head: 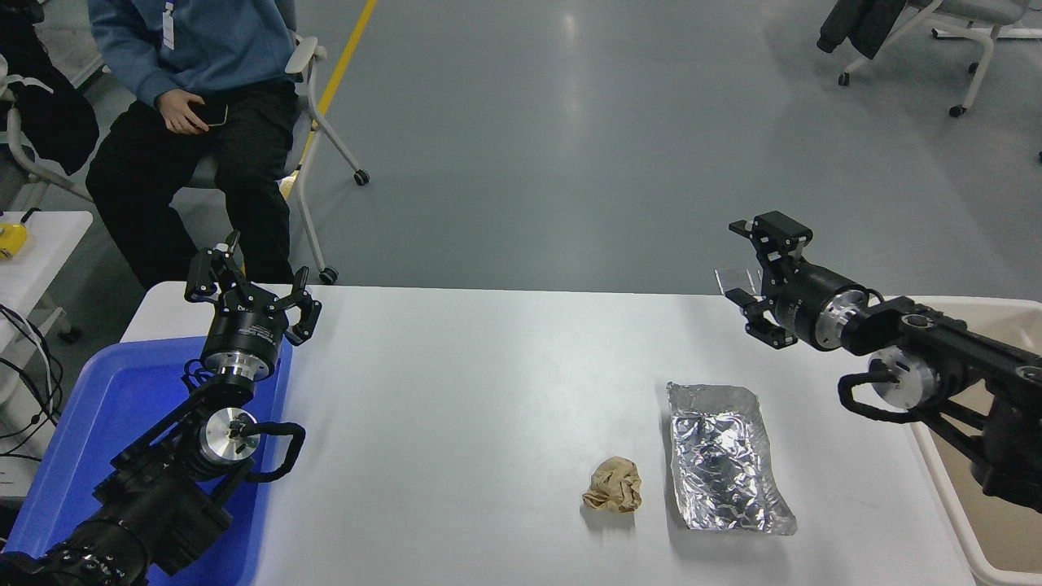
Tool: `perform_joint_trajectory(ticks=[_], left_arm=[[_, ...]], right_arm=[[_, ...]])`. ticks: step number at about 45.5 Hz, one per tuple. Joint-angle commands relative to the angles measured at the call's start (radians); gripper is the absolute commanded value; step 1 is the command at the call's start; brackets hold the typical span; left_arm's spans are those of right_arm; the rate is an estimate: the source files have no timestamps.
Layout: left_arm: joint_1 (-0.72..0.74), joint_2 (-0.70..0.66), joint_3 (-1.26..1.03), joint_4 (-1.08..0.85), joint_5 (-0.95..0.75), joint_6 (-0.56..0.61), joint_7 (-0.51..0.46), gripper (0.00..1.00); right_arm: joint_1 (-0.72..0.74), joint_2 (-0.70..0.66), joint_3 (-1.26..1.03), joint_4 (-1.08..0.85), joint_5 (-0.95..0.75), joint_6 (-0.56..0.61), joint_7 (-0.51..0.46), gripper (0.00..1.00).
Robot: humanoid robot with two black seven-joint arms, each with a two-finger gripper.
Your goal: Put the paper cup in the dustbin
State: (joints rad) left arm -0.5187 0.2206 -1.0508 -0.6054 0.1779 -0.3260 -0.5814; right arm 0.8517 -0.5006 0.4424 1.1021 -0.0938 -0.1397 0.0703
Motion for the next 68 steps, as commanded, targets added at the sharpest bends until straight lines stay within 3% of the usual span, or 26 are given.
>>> perform_joint_trajectory(ticks=[1, 19, 29, 40, 48, 56, 68], left_arm=[[0.000, 0.000, 0.000, -0.001, 0.000, -0.001, 0.000, 1.00], [-0.001, -0.001, 0.000, -0.001, 0.000, -0.001, 0.000, 1.00], [-0.001, -0.001, 0.000, -0.001, 0.000, -0.001, 0.000, 1.00], [-0.001, -0.001, 0.000, -0.001, 0.000, -0.001, 0.000, 1.00], [-0.001, -0.001, 0.000, -0.001, 0.000, -0.001, 0.000, 1.00], [-0.001, -0.001, 0.000, -0.001, 0.000, -0.001, 0.000, 1.00], [-0.001, -0.001, 0.000, -0.001, 0.000, -0.001, 0.000, 1.00]], right_arm=[[0.023, 0.126, 0.073, -0.091, 0.150, -0.009, 0.000, 0.99], [0.099, 0.287, 0.163, -0.453, 0.190, 0.023, 0.000, 0.99], [0.058, 0.295, 0.180, -0.508, 0.226, 0.202, -0.003, 0.99], [0.049, 0.362, 0.188, -0.600, 0.206, 0.207, 0.046, 0.99], [0.056, 0.419, 0.174, -0.708, 0.043, 0.207, 0.115, 1.00], [0.056, 0.421, 0.131, -0.738, -0.158, 0.207, 0.120, 1.00], [0.076, 0.415, 0.098, -0.766, -0.189, 0.199, 0.120, 1.00]])
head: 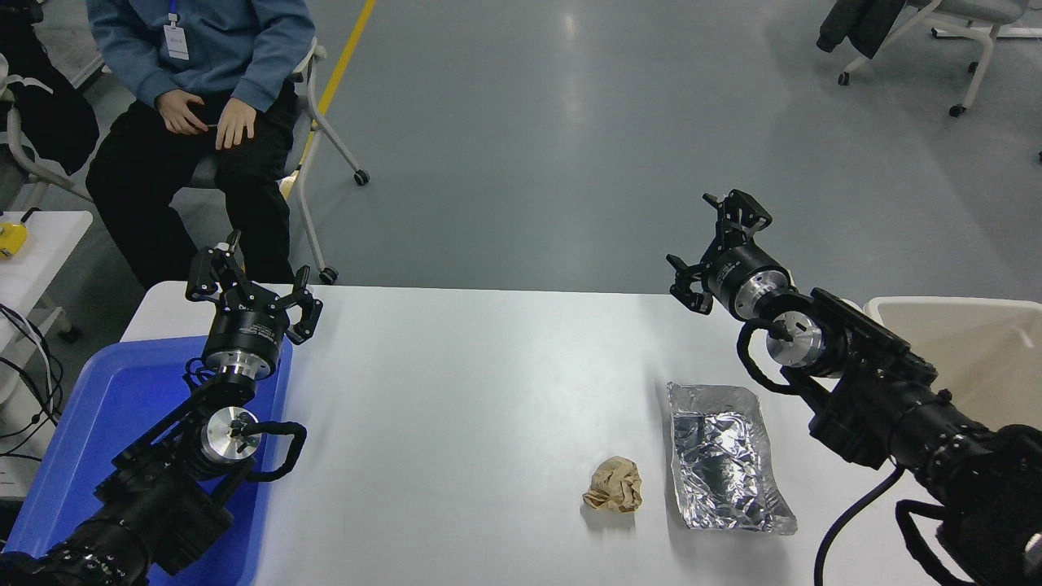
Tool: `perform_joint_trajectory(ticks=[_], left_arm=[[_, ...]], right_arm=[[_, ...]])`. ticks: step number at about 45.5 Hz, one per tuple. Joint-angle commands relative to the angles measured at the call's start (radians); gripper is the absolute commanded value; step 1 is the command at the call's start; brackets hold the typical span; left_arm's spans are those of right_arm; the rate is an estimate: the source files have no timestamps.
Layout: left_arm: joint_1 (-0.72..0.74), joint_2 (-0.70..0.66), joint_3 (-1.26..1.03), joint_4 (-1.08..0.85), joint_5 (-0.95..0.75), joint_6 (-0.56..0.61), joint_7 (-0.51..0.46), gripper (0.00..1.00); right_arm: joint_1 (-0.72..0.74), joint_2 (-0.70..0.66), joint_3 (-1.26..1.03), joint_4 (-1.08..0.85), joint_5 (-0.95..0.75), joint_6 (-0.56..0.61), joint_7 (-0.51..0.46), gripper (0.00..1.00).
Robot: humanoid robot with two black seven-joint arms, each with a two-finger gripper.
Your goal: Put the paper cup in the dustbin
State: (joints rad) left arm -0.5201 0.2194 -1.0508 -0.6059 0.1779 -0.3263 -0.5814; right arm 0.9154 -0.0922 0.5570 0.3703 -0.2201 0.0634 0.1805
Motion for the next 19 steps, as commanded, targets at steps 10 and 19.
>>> perform_joint_trajectory(ticks=[10, 19], left_arm=[[0.000, 0.000, 0.000, 0.000, 0.000, 0.001, 0.000, 1.00], [0.000, 0.000, 0.000, 0.000, 0.000, 0.000, 0.000, 1.00]], right_arm=[[0.014, 0.006, 0.133, -0.019, 0.033, 0.010, 0.039, 1.00], [0.003, 0.006, 0.147, -0.005, 0.081, 0.018, 0.086, 1.00]])
